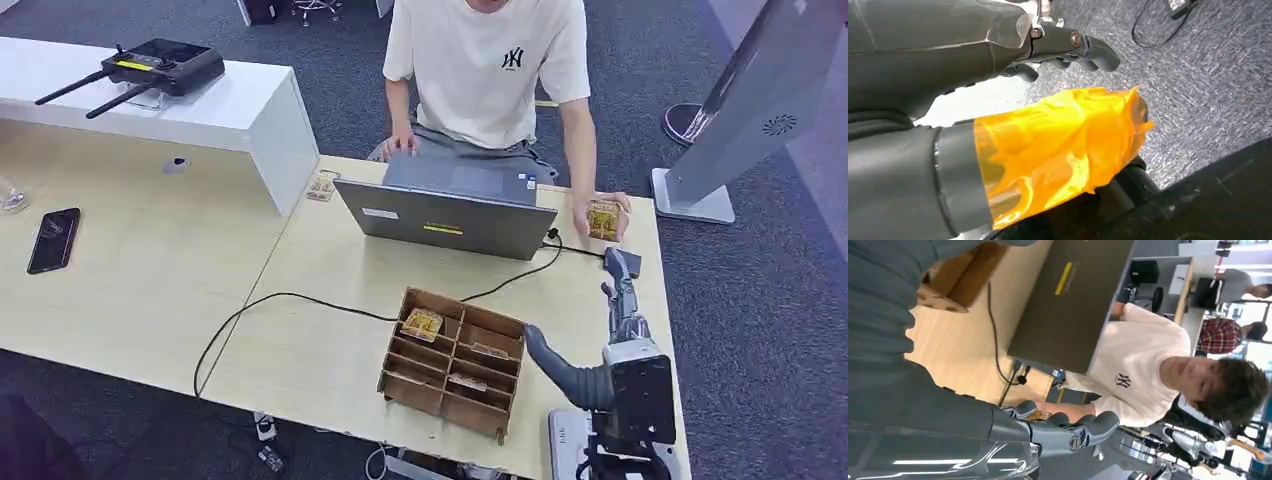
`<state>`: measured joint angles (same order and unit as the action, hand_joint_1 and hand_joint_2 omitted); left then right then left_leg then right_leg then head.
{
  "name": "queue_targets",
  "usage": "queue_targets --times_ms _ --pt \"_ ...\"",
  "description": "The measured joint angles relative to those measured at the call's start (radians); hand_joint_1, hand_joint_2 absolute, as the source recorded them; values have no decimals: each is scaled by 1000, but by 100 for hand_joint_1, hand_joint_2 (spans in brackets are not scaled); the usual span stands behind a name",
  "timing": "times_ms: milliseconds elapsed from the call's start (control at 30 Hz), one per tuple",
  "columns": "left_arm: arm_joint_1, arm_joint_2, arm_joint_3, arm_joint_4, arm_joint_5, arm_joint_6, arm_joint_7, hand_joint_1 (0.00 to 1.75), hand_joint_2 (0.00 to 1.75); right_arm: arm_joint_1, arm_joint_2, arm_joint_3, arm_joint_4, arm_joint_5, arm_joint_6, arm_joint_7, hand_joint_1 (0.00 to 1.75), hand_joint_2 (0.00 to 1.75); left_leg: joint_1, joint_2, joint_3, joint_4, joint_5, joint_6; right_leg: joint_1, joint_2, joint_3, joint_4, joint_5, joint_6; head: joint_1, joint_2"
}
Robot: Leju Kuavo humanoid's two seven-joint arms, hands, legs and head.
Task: Pass the card to the sensor for recognition and then transmit it.
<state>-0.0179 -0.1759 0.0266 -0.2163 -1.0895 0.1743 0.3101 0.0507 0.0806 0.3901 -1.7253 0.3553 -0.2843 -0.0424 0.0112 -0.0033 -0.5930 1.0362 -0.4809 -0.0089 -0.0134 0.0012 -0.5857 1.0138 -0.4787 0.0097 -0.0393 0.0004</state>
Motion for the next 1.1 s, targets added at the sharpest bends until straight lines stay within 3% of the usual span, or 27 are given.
queue_targets --times_ms 200,467,533,567,600,667,1100 --pt "2 0 22 0 7 3 -2 0 0 67 -71 92 -21 115 -10 25 0 175 0 0 0 0 0 0 0 0 0 0 0 0 0 0" --pt "3 0 34 0 3 0 -8 0 0 72 -137 201 -19 285 -23 77 0 175 0 0 0 0 0 0 0 0 0 0 0 0 0 0" --pt "3 0 34 0 -1 -4 -9 0 0 63 -149 231 -8 342 -28 90 31 175 0 0 0 0 0 0 0 0 0 0 0 0 0 0" --pt "2 0 34 0 -3 -6 -9 0 0 59 -152 244 -1 369 -34 92 127 175 0 0 0 0 0 0 0 0 0 0 0 0 0 0" --pt "2 0 34 0 -4 -6 -9 0 0 54 -153 254 6 398 -42 92 166 175 0 0 0 0 0 0 0 0 0 0 0 0 0 0" --pt "0 0 34 0 -9 -9 -9 0 0 43 -154 274 26 452 -56 93 175 175 0 0 0 0 0 0 0 0 0 0 0 0 0 0" --pt "-9 0 34 0 -27 -24 -9 0 0 3 -155 318 122 654 -129 164 175 175 0 0 0 0 0 0 0 0 0 0 0 0 0 0"
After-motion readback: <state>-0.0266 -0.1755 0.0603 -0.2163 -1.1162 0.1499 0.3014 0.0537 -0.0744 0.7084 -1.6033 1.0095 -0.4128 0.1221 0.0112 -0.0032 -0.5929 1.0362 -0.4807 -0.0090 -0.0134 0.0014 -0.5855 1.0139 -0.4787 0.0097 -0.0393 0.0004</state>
